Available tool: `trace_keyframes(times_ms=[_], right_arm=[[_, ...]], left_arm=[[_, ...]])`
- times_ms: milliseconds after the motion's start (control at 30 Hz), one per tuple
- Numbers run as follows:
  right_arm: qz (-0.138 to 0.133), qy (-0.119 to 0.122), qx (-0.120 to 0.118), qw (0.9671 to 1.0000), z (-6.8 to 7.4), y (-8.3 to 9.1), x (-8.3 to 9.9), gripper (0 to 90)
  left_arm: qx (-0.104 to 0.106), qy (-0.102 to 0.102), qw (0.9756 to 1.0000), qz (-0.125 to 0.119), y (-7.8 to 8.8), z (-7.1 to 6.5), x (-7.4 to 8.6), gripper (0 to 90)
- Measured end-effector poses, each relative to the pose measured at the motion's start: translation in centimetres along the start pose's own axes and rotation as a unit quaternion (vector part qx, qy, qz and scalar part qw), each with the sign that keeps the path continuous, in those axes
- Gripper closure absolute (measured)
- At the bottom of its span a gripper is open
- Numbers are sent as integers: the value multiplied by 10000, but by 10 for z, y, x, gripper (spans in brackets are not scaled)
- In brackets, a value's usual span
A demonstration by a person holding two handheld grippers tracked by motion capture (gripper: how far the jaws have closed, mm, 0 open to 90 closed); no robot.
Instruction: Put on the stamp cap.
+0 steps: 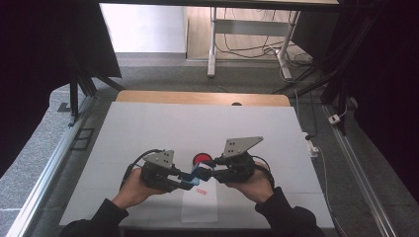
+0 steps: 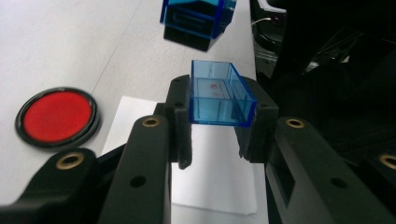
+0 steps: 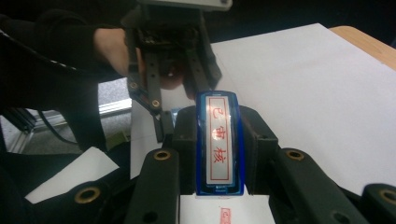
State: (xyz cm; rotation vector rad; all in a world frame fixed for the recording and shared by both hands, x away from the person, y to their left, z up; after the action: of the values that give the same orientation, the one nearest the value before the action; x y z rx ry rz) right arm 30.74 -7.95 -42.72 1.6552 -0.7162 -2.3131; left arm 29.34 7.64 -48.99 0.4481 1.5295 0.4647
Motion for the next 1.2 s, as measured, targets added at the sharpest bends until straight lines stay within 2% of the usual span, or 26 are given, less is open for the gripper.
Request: trace_keyframes(times_ms=[233,467,533,800,1200], right_arm=[[-60,30,-232,9997,3,1,-1,716],[13,84,-308,9995,5,0,1,716],[27,99,-334,9994,6,-1,1,717],[17,100,-433,9990,8,-1,1,716],[71,136,-570,9983,11,-4,1,717]], left_arm=[[193,-154,9997,-60,-8,4,-4,683],[381,-226,9988,-194,-9,6,-6,684],[416,-194,9986,-274,-8,6,-6,684],[556,-262,9975,-348,-8,4,-6,685],[579,-455,9965,-405,-6,2,-8,687]])
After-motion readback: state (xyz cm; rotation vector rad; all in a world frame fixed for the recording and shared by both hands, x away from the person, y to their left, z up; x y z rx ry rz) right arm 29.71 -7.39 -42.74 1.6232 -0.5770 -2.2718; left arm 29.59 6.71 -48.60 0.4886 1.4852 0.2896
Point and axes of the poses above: each handheld gripper's, and its own axes: y roughly backward along the jaws, x roughly out of its underside, z roughly to its left, the point moved 6 cm from there along -y, roughly forward along the jaws, and after that the axes turned 12 degrees about -y, right-handed, at the moved point
